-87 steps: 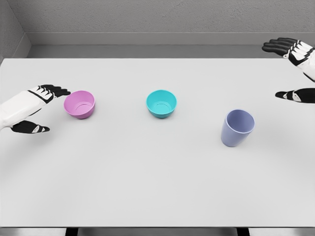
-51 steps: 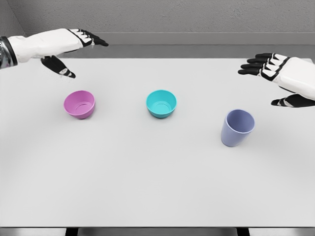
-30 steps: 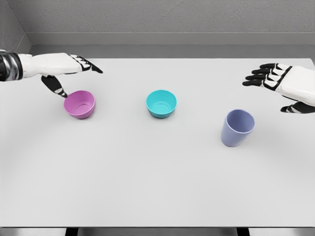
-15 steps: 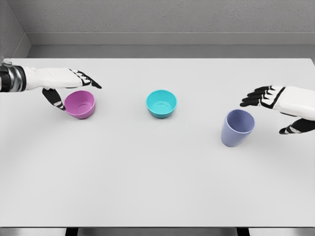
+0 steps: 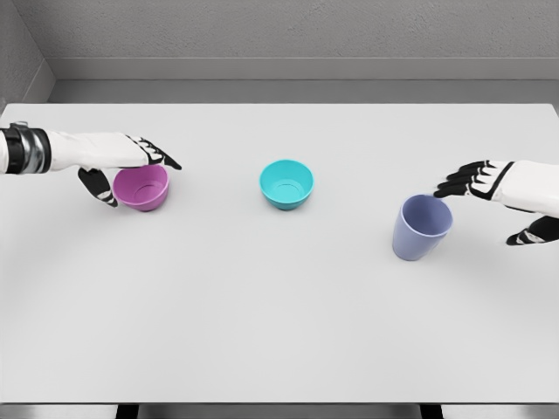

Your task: Stacking bowl and cup with both arms

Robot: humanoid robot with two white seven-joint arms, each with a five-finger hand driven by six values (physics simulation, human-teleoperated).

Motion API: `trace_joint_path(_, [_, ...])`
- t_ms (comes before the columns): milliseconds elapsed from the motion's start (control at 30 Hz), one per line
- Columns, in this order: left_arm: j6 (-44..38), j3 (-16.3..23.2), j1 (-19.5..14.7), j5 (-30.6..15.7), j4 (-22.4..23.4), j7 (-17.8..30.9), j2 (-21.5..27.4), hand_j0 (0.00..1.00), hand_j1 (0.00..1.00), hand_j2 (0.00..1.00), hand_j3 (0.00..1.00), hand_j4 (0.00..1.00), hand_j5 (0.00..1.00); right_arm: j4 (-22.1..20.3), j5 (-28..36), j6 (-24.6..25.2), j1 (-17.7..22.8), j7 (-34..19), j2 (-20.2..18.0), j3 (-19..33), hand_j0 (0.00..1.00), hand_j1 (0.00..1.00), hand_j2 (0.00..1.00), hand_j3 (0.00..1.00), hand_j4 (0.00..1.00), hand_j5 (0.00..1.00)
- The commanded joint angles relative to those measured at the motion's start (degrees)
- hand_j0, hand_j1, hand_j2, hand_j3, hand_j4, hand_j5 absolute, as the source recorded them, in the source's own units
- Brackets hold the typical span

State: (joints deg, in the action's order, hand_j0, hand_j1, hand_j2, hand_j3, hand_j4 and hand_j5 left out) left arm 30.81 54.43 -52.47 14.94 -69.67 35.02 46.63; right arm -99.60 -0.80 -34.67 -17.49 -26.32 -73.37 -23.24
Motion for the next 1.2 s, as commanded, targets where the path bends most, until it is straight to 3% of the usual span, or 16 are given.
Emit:
trace_joint_path(0, [-0.22, 0.06, 0.0, -0.26, 0.06, -0.02, 0.04, 1.0, 1.0, 1.0, 1.0, 1.0, 1.0, 0.02, 0.97, 0.91, 0.0, 0.04, -2.39, -0.05, 1.0, 1.0, 1.0, 1.0, 1.0, 1.0])
trace_joint_path(167, [-0.22, -0.03, 0.09, -0.17, 0.59, -0.02, -0.05, 1.0, 1.0, 1.0, 1.0, 1.0, 1.0, -0.51, 6.86, 1.53, 0.0, -0.04, -8.37, -0.05, 1.0, 1.0, 1.0, 1.0, 1.0, 1.0])
trace_joint_path(267, [-0.31, 0.06, 0.27, 0.01, 1.38, -0.02, -0.22, 1.0, 1.0, 1.0, 1.0, 1.0, 1.0, -1.21, 12.75, 4.87, 0.09, -5.14, -8.99, -0.05, 1.0, 1.0, 1.0, 1.0, 1.0, 1.0])
trace_joint_path(333, [-0.31, -0.03, 0.27, 0.36, 2.08, -0.02, -0.66, 1.0, 1.0, 1.0, 1.0, 1.0, 1.0, -1.21, 12.92, 5.13, 0.0, -5.23, -8.81, -0.05, 1.0, 1.0, 1.0, 1.0, 1.0, 1.0])
trace_joint_path(633, [-0.31, -0.03, 0.18, 0.88, 3.22, -0.02, -1.01, 1.0, 1.0, 1.0, 1.0, 1.0, 1.0, -1.21, 16.62, 8.38, 0.0, -5.32, -4.77, -0.22, 1.0, 1.0, 1.0, 1.0, 1.0, 1.0])
trace_joint_path(900, [-0.31, -0.03, 0.0, 1.15, 3.93, -0.02, -1.1, 1.0, 1.0, 1.0, 1.0, 1.0, 1.0, -1.04, 16.62, 15.68, -0.09, -5.58, -0.73, -1.36, 1.0, 1.0, 1.0, 1.0, 1.0, 1.0])
trace_joint_path(1167, [-0.4, -0.12, -0.09, 1.24, 4.01, -0.02, -1.63, 1.0, 1.0, 1.0, 1.0, 1.0, 1.0, -0.69, 16.26, 17.44, -0.18, -5.58, 1.21, -1.8, 1.0, 1.0, 1.0, 1.0, 1.0, 1.0])
